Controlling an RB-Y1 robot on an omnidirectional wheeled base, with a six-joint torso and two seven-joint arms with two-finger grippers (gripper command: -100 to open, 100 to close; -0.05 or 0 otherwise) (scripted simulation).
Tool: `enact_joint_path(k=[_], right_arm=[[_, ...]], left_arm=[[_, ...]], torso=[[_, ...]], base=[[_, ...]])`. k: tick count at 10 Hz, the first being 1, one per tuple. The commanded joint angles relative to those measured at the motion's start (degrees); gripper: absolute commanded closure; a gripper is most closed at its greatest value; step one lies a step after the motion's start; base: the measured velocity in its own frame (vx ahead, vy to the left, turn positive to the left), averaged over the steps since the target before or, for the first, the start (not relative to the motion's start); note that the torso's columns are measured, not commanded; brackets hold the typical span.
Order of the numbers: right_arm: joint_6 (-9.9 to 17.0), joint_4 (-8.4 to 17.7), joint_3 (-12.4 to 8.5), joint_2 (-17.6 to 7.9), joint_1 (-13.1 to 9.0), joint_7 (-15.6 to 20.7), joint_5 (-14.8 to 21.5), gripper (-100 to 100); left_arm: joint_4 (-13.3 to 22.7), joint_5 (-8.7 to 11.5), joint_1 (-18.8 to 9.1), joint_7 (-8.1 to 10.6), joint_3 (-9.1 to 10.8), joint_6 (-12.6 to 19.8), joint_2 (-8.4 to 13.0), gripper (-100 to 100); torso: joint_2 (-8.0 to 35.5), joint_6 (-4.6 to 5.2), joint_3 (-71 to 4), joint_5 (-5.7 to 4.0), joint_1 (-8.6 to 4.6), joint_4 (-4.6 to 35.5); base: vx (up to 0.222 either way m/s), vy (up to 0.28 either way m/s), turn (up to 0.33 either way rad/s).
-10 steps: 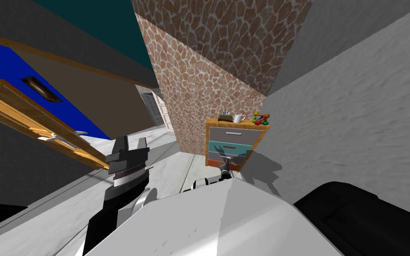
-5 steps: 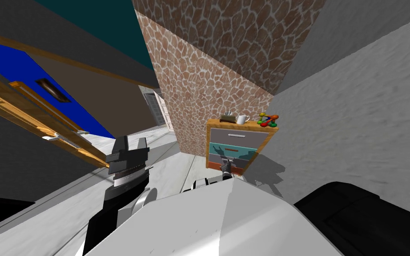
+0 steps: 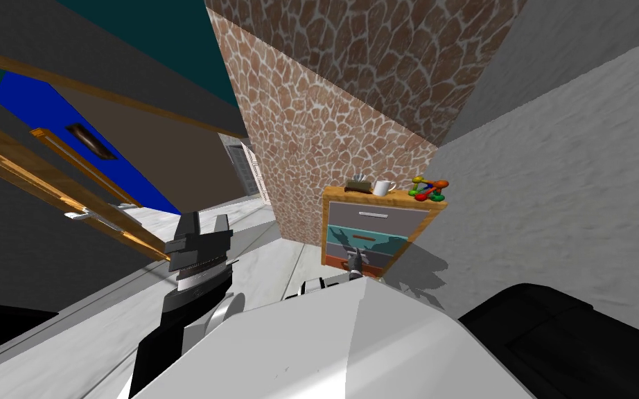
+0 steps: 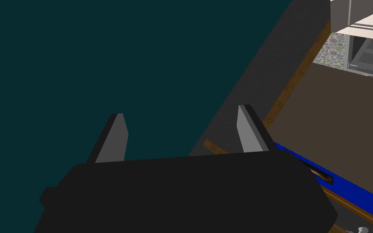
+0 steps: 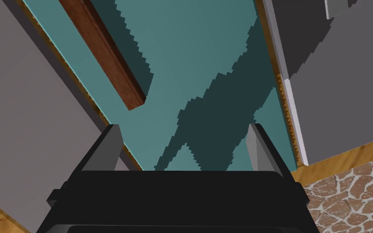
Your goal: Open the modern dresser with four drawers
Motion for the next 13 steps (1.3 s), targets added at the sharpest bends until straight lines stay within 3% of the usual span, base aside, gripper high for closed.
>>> enact_joint_path(k=[1,2,4,5,10,13], right_arm=[[4.2,3.5,0.8,-0.8,-0.3,1.3,4.6,-100],[4.4,3.5,0.8,-0.8,-0.3,1.3,5.7,-100],[7.7,6.5,1.4,-1.5,-0.7,2.0,9.5,-100],[7.7,6.5,1.4,-1.5,-0.7,2.0,9.9,-100],[13.1,11.2,2.2,-2.6,-1.1,3.1,16.8,-100],[10.1,9.0,1.1,-3.6,-2.2,4.3,14.7,-100]], left_arm=[[0.0,0.0,0.0,0.00,0.00,0.0,0.0,0],[0.0,0.0,0.0,0.00,0.00,0.0,0.0,0],[0.0,0.0,0.0,0.00,0.00,0.0,0.0,0],[0.0,0.0,0.0,0.00,0.00,0.0,0.0,0],[0.0,0.0,0.0,0.00,0.00,0.0,0.0,0],[0.0,0.0,0.0,0.00,0.00,0.0,0.0,0]], torso=[[-0.1,-0.01,0.0,-0.01,-0.02,0.0],[-0.1,-0.01,-0.1,-0.02,-0.10,0.0],[0.0,-0.01,0.0,0.01,0.04,0.0],[-0.1,-0.01,0.0,0.01,0.03,0.0],[0.0,-0.01,0.0,0.01,0.04,0.0],[0.0,-0.02,0.0,0.01,0.04,0.0]], base=[[0.101,-0.054,0.053],[0.079,-0.043,0.019],[0.081,-0.029,0.024],[0.067,-0.025,0.015],[0.074,-0.035,0.012],[0.038,-0.013,0.003]])
